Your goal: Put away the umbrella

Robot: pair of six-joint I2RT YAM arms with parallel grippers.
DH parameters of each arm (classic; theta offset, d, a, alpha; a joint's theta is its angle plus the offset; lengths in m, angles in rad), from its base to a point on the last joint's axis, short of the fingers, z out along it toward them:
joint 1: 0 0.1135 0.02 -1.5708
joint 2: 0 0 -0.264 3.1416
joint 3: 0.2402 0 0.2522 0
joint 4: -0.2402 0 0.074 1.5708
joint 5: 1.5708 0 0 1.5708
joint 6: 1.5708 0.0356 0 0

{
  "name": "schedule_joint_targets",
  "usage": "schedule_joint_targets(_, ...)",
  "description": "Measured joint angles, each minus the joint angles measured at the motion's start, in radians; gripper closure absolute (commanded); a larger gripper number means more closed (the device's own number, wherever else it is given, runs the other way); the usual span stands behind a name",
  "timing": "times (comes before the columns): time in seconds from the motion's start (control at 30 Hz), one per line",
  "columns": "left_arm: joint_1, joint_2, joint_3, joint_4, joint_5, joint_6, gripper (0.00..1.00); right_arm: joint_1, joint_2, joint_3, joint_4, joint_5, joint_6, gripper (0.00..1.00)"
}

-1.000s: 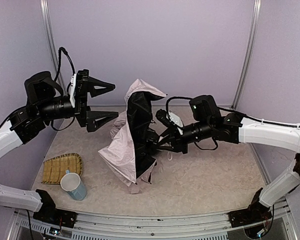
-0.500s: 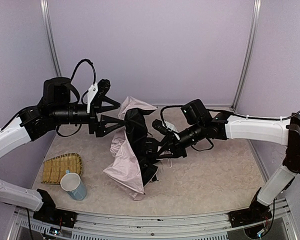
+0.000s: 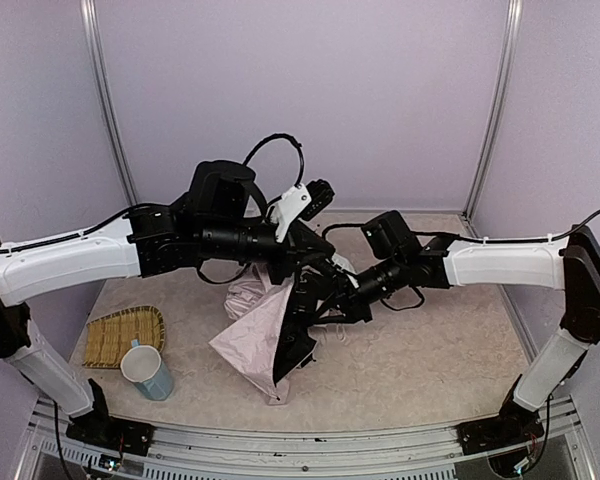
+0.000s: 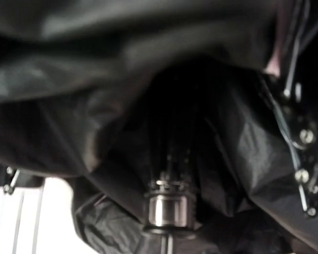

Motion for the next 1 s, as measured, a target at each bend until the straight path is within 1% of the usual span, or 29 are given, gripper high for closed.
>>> schedule_joint_targets(0.07, -0.019, 0.034, 0.039, 0.019, -0.031, 0.000, 1.00, 0.002, 0.003, -0.012, 0.029, 0.000, 0.017, 1.00)
schedule_joint_targets(0.13, -0.020, 0.048, 0.040, 0.042, -0.052, 0.000, 1.00, 0.003, 0.003, -0.026, 0.055, -0.004, 0.032, 1.00)
schedule_joint_targets(0.23, 0.024, 0.081, 0.041, 0.089, -0.052, -0.008, 1.00, 0.003, 0.004, -0.055, 0.102, -0.028, 0.057, 1.00)
schedule_joint_targets(0.27, 0.047, 0.092, 0.042, 0.099, -0.046, -0.018, 0.95, 0.003, 0.004, -0.061, 0.113, -0.035, 0.063, 1.00)
schedule_joint_targets(0.3, 0.079, 0.104, 0.043, 0.107, -0.032, -0.027, 0.85, 0.003, 0.006, -0.067, 0.126, -0.045, 0.071, 1.00)
schedule_joint_targets(0.37, 0.158, 0.118, 0.045, 0.115, 0.008, -0.048, 0.70, -0.001, 0.013, -0.070, 0.149, -0.064, 0.084, 1.00)
schedule_joint_targets(0.4, 0.194, 0.117, 0.044, 0.114, 0.023, -0.053, 0.60, -0.007, 0.020, -0.070, 0.160, -0.078, 0.089, 1.00)
schedule_joint_targets(0.47, 0.247, 0.083, 0.033, 0.124, 0.033, -0.047, 0.42, -0.016, 0.035, -0.070, 0.173, -0.113, 0.093, 1.00)
schedule_joint_targets(0.53, 0.260, 0.001, -0.008, 0.128, 0.031, -0.019, 0.30, -0.028, 0.047, -0.069, 0.169, -0.140, 0.093, 1.00)
schedule_joint_targets(0.57, 0.259, -0.047, -0.031, 0.127, 0.029, -0.005, 0.26, -0.036, 0.051, -0.065, 0.162, -0.150, 0.090, 1.00)
schedule_joint_targets(0.7, 0.255, -0.311, -0.172, 0.132, 0.026, 0.053, 0.21, -0.065, 0.055, -0.024, 0.107, -0.159, 0.074, 1.00)
schedule_joint_targets(0.77, 0.256, -0.393, -0.235, 0.121, 0.029, 0.084, 0.14, -0.079, 0.055, -0.008, 0.086, -0.164, 0.073, 1.00)
schedule_joint_targets(0.8, 0.256, -0.421, -0.270, 0.113, 0.039, 0.101, 0.11, -0.089, 0.058, 0.000, 0.070, -0.168, 0.072, 1.00)
schedule_joint_targets(0.87, 0.251, -0.455, -0.365, 0.099, 0.066, 0.146, 0.06, -0.103, 0.072, 0.014, 0.039, -0.180, 0.067, 1.00)
schedule_joint_targets(1.0, 0.201, -0.443, -0.546, 0.044, 0.062, 0.212, 0.07, -0.112, 0.111, 0.014, -0.013, -0.203, 0.062, 1.00)
